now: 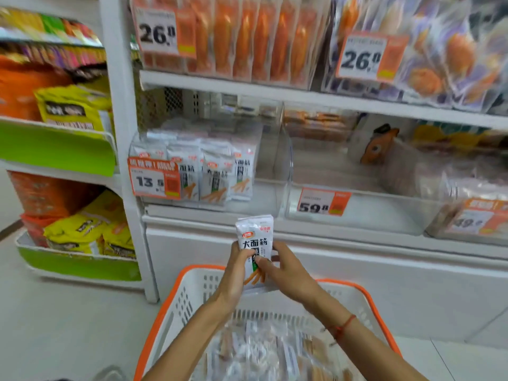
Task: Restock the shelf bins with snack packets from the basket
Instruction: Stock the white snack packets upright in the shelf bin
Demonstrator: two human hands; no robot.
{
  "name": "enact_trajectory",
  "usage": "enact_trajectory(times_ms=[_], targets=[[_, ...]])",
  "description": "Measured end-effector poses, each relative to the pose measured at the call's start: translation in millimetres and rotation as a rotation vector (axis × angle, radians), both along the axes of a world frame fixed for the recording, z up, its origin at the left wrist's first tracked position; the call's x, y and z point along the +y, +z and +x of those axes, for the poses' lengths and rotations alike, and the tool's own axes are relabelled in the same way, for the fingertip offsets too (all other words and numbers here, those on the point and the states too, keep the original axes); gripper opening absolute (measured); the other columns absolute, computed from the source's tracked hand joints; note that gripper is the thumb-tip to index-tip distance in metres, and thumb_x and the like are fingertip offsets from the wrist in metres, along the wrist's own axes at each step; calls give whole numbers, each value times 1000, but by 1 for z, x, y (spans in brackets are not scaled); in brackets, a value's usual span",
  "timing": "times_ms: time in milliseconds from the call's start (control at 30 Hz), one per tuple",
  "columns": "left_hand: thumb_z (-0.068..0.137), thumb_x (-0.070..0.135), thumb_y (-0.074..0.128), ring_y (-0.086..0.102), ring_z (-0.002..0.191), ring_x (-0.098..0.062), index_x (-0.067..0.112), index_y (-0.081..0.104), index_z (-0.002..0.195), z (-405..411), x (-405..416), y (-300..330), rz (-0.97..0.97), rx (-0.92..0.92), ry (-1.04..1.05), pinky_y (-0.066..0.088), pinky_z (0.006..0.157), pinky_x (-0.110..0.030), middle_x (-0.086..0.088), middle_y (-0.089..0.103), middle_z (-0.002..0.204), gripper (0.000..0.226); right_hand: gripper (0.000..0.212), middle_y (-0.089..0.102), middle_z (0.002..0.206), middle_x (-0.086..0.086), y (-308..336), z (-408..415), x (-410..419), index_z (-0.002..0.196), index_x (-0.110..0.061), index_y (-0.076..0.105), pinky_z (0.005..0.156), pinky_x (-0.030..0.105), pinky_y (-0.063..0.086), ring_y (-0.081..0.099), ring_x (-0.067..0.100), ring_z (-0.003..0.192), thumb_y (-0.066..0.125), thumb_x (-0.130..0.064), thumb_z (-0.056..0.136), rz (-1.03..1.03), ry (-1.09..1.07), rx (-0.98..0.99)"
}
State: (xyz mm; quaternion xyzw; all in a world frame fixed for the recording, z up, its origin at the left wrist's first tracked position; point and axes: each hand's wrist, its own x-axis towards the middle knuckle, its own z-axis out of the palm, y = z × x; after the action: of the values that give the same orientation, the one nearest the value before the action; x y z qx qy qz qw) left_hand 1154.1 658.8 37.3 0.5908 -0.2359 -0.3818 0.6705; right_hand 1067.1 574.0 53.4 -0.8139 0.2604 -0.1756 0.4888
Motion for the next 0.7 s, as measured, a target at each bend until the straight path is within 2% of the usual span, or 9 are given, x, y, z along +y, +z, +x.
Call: enact_trajectory(times_ms=[100,200,267,300,400,467,500,567,700], targets=[[76,43,43,40,121,-12,40,51,106,11,-3,35,-20,-247,17,32,100,-28,5,47,121,32,21,62,111,-4,18,8,-2,114,-29,48,83,26,51,59,8,98,52,-21,96,-217,-55,-113],[71,42,43,29,122,-5,43,46,108,30,-6,74,-8,-478,-27,24,105,-23,19,39,118,37,23,62,107,-9,44,15,-5,115,-32,47,78,38,54,62,11,94,48,-40,94,-382,-80,-228],[81,37,57,42,119,-6,40,47,114,46,-5,103,-36,-592,-80,35,104,-24,13,47,124,34,19,61,106,-11,69,21,-10,113,-34,46,76,31,53,60,5,92,50,-36,95,-482,-94,-292],[88,28,61,49,112,-2,37,47,116,55,-6,117,-73,-640,-99,40,96,-17,9,53,123,33,20,61,107,-12,83,25,-14,113,-35,45,77,26,52,59,3,93,53,-30,95,-538,-107,-321],[87,13,66,52,106,0,31,43,128,82,-15,153,-141,-829,-44,38,85,-4,11,58,116,50,27,62,110,-11,122,39,-28,115,-34,45,78,27,51,59,3,95,56,-21,94,-624,-135,-387],[85,19,69,48,111,-4,28,46,129,99,-25,170,-108,-936,17,38,91,-8,12,56,116,49,22,64,106,-10,135,55,-40,110,-32,46,77,34,54,61,4,90,57,-22,93,-623,-155,-369],[83,24,71,47,113,-10,27,48,128,108,-32,175,-67,-994,60,40,95,-19,9,56,116,51,19,65,103,-8,138,63,-46,108,-29,47,76,39,55,63,9,89,57,-23,92,-618,-165,-336],[76,30,76,51,107,-17,30,50,123,121,-44,182,33,-1105,112,45,90,-36,6,58,107,54,18,67,100,-3,138,78,-59,107,-24,48,75,46,54,64,20,90,57,-26,91,-607,-170,-254],[75,38,75,55,98,-21,34,46,120,132,-67,183,236,-1344,199,36,83,-34,6,64,98,54,26,66,111,3,132,103,-79,115,-18,51,84,46,53,62,23,100,60,-22,92,-464,-191,-165]])
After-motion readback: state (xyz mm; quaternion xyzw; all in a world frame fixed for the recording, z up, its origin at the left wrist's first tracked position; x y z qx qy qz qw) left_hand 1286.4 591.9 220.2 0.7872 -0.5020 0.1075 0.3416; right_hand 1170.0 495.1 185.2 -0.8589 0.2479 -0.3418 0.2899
